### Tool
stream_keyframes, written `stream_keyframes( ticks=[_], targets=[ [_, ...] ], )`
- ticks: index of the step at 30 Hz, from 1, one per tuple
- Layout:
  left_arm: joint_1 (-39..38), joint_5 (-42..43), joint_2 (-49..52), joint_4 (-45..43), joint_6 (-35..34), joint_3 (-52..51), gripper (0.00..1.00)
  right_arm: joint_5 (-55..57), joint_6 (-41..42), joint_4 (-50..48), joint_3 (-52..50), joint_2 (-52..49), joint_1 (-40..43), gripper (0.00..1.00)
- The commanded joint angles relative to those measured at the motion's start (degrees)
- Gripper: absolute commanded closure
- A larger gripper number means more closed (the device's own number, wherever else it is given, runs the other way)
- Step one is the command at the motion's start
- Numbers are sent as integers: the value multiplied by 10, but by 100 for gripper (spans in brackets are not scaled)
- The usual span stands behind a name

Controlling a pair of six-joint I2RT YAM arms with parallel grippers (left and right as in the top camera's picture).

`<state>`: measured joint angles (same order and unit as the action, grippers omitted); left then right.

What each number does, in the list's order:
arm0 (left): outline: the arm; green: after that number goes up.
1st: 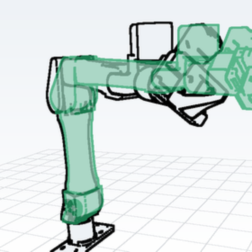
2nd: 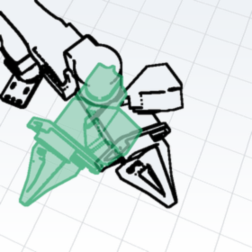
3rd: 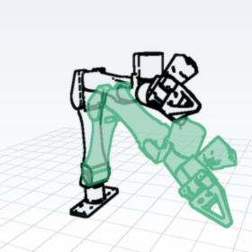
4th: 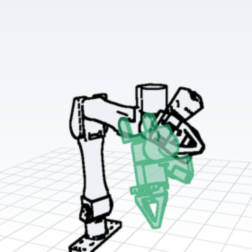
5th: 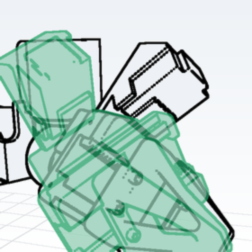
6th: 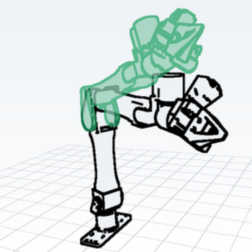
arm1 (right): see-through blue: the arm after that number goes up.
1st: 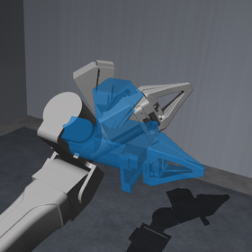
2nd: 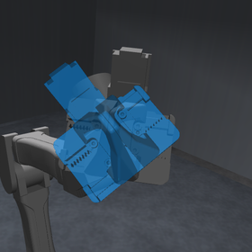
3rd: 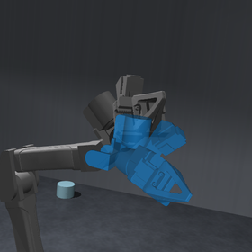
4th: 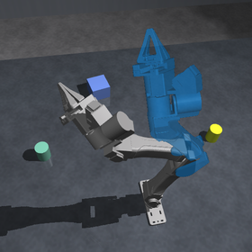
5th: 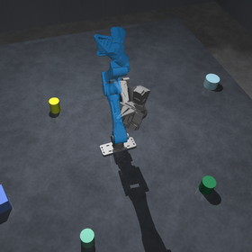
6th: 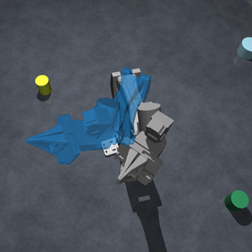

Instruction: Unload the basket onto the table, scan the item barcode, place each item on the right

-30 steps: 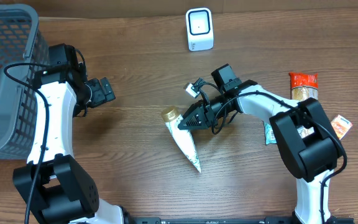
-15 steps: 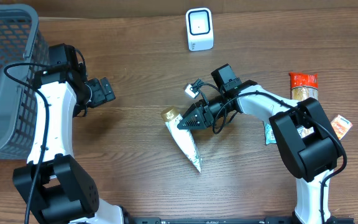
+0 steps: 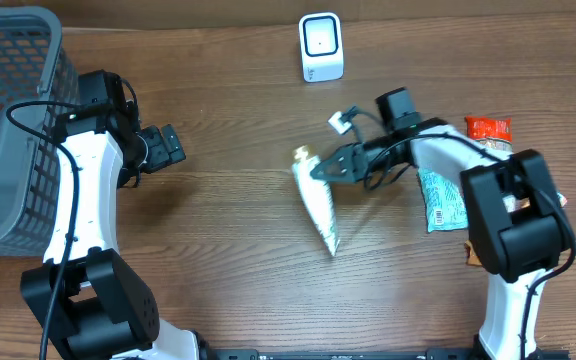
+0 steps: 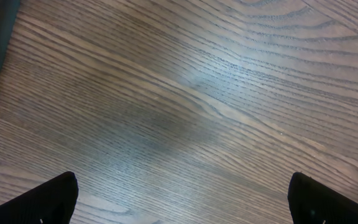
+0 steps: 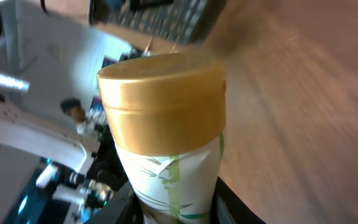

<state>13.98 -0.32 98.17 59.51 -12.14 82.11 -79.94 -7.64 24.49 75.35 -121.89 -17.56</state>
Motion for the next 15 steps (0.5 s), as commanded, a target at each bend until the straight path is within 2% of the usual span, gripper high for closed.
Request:
stream_keyframes(
  ticks=[1,11,12,15],
  targets=[
    [2,-7,5,-2,-14,-2,0,-2,10,-3,-7,3,23,67],
    [2,-7,5,-2,-14,-2,0,64,-3,-26,-47,3,33,67],
    [2,-7,5,-2,-14,-2,0,64,-3,-26,-47,3,30,64],
    [2,-7,5,-2,-14,-2,0,64,-3,-26,-47,3,22,46]
  ],
)
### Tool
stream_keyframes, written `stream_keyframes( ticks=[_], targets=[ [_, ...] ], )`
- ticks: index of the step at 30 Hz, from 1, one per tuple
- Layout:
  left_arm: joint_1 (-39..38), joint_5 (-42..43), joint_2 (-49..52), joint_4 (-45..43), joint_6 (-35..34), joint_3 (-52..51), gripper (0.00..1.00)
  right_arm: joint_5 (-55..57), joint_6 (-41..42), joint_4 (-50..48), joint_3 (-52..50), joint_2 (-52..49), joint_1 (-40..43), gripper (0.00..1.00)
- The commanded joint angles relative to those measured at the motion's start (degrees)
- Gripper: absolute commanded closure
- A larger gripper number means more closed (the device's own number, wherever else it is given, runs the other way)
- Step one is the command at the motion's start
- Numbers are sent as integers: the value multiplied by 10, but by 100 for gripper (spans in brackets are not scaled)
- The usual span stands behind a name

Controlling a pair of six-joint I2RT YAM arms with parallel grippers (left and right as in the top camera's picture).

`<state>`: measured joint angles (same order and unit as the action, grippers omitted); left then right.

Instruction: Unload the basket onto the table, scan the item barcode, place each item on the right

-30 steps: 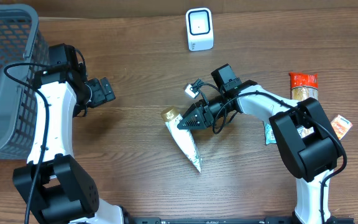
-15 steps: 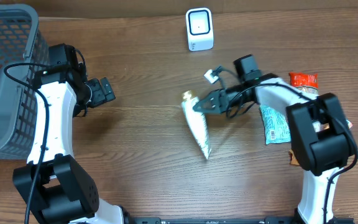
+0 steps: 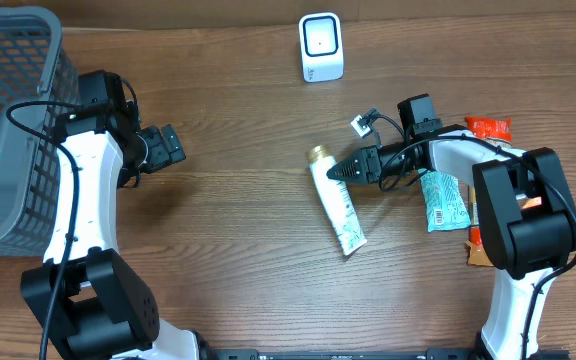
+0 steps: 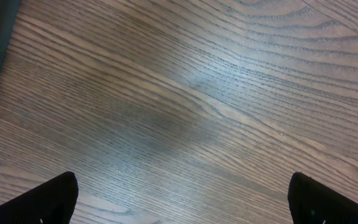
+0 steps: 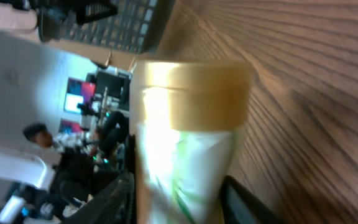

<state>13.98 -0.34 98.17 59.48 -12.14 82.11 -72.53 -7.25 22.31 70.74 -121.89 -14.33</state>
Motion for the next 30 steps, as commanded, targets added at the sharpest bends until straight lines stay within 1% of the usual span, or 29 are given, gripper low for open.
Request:
stream_keyframes(
  ticks=[1,3,7,11,12,13,18,21,26,30],
  targets=[
    [2,-7,5,-2,-14,-2,0,-10,-7,-4,-1,3,-12,43],
    [2,-7,5,-2,-14,-2,0,-10,-7,-6,-1,3,-14,39],
    [2,-7,5,-2,-14,-2,0,-9,-7,-6,-1,3,-14,38],
    [2,-7,5,-2,-14,-2,0,9,-7,1,-1,6,-13,46],
    [2,-7,5,-2,-14,-2,0,30,-7,6,0,10,-12,49],
    [2,-7,5,-2,-14,-2,0,48,-7,13,0,16,-11,49],
    [2,-7,5,-2,-14,-2,0,239,30,76,3,90,-11,48],
    [2,-7,5,-2,-14,-2,0,323,35,112,2,132,-30,44],
    [2,-7,5,-2,-14,-2,0,523,111,167,2,155,-103,42],
    [2,-7,5,-2,-14,-2,0,688,205,194,-3,155,-184,40]
  ],
)
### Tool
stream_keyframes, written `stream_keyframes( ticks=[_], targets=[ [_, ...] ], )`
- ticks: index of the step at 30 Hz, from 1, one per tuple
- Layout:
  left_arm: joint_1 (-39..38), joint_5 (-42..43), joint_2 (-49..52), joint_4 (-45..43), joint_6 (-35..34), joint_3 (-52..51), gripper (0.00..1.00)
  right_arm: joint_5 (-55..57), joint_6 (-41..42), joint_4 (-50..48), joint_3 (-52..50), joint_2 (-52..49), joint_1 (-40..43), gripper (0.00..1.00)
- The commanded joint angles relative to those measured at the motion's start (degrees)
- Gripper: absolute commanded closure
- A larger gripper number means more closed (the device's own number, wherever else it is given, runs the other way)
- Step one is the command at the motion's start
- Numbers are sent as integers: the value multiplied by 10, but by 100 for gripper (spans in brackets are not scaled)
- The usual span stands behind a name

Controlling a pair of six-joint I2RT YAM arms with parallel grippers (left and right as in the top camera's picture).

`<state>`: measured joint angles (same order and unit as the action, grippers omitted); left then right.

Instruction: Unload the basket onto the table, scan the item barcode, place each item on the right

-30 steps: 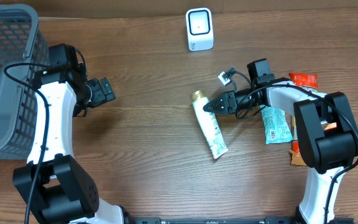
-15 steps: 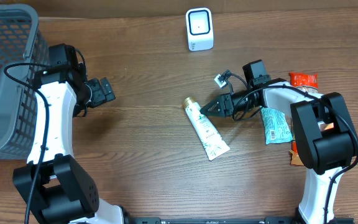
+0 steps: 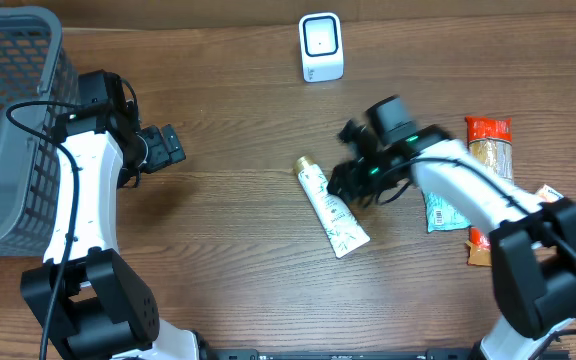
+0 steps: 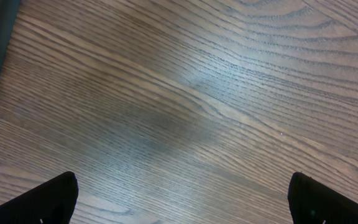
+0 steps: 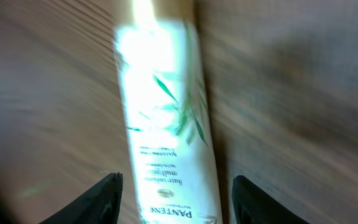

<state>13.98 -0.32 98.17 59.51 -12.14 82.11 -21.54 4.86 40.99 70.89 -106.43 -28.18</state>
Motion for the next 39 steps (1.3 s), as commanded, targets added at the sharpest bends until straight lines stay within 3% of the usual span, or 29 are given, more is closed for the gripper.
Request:
stream_keyframes(
  ticks=[1,9,16,17,19,21,28,32,39],
  targets=[
    [2,-7,5,-2,-14,-2,0,226,109,12,-4,0,-70,35],
    [2,-7,5,-2,-14,-2,0,508,149,7,-4,0,-215,0],
    [2,-7,5,-2,-14,-2,0,464,149,-34,-4,0,-244,0],
    [2,-7,5,-2,-14,-2,0,452,149,-32,-5,0,-241,1],
    [2,-7,5,-2,-14,-2,0,446,149,-25,-5,-1,-233,18],
    [2,-7,5,-2,-14,-2,0,446,149,-29,-13,-1,-224,26],
    [2,-7,5,-2,-14,-2,0,403,127,-45,-32,-1,-213,24],
    [2,-7,5,-2,-14,-2,0,350,110,-44,-32,-1,-213,32],
    [2,-7,5,-2,-14,-2,0,351,110,-88,-32,-21,-212,38]
  ],
)
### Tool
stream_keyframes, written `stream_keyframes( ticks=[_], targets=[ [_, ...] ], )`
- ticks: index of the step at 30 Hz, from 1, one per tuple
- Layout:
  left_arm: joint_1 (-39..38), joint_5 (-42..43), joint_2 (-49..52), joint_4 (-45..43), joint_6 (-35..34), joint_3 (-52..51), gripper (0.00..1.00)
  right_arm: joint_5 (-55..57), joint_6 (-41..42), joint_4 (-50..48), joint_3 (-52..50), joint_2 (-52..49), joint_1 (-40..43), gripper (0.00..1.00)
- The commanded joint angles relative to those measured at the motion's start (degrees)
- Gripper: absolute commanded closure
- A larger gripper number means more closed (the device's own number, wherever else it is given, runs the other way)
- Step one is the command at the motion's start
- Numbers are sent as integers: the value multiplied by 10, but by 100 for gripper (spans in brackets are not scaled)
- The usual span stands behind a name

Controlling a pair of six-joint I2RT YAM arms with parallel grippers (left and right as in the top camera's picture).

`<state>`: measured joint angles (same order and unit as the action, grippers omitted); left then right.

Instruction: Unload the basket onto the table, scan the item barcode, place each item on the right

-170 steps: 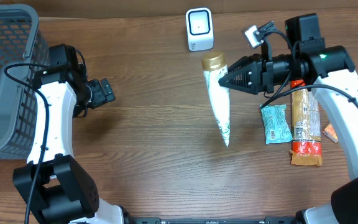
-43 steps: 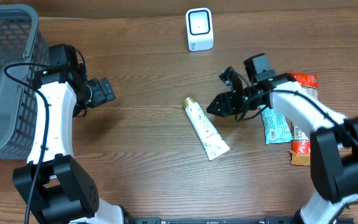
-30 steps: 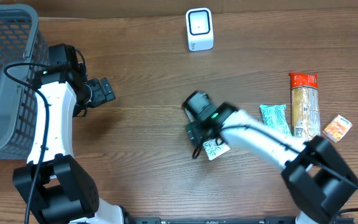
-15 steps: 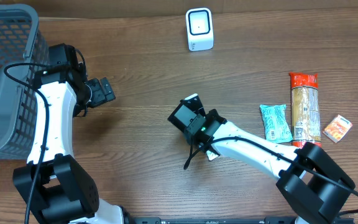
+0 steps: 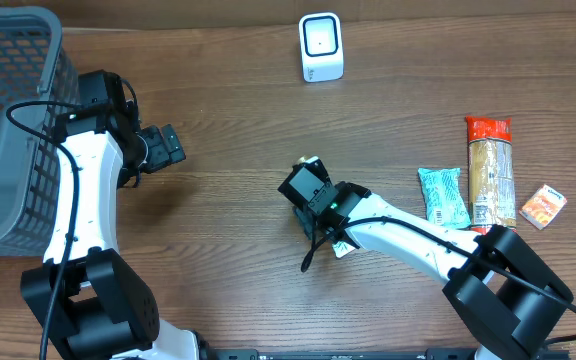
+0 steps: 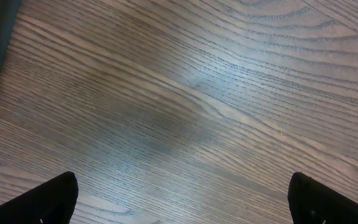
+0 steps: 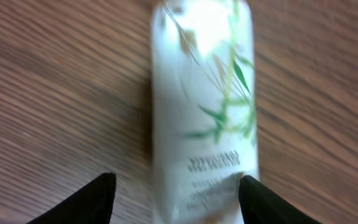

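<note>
A white tube with green leaves [image 7: 204, 112] lies flat on the wooden table [image 5: 228, 250]. My right gripper [image 7: 178, 202] is open straddling it, one fingertip on each side. In the overhead view the right gripper [image 5: 310, 190] sits over the tube in the middle of the table and hides most of it. The white barcode scanner [image 5: 321, 47] stands at the far edge, well beyond the tube. My left gripper [image 5: 165, 146] hangs open over bare wood at the left, and the left wrist view shows the left gripper [image 6: 182, 200] holding nothing.
A grey mesh basket [image 5: 8, 120] fills the far left. At the right lie a teal packet [image 5: 441, 195], a long red-and-brown packet [image 5: 490, 170] and a small orange packet [image 5: 545, 203]. The right arm stretches across from the front right.
My right gripper has moved left, from just right of the tube to directly over it, covering it from above. It is still open with the tube lying between the fingers. The left arm is unchanged.
First my right gripper gripped the tube near its gold cap, mid-table. A moment later it held the tube a little further right. Then the tube lay on the table under the open gripper. Now the gripper straddles it from further left.
</note>
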<state>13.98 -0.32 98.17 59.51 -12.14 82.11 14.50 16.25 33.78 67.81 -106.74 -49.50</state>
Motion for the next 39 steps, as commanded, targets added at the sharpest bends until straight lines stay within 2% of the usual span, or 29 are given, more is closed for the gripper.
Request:
stream_keyframes(
  ticks=[1,8,12,15,20,23,27,32,36,39],
  targets=[
    [2,-7,5,-2,-14,-2,0,-9,-4,-27,-2,-25,1,39],
    [2,-7,5,-2,-14,-2,1,-13,-4,-89,0,-50,0,44],
    [2,-7,6,-2,-14,-2,0,-23,-5,-148,0,-50,0,44],
    [2,-7,6,-2,-14,-2,0,-78,-26,-190,0,-50,1,44],
    [2,-7,6,-2,-14,-2,0,-83,-34,-214,12,-50,1,45],
    [2,-7,5,-2,-14,-2,0,-82,-34,-134,74,-50,1,44],
    [2,-7,5,-2,-14,-2,0,-81,-34,-1,162,-50,2,35],
    [2,-7,6,-2,-14,-2,0,-82,-32,123,167,-64,6,17],
    [2,-7,6,-2,-14,-2,0,-75,-28,149,150,-113,6,16],
    [2,-7,6,-2,-14,-2,0,-56,-28,138,146,-151,7,9]
  ],
)
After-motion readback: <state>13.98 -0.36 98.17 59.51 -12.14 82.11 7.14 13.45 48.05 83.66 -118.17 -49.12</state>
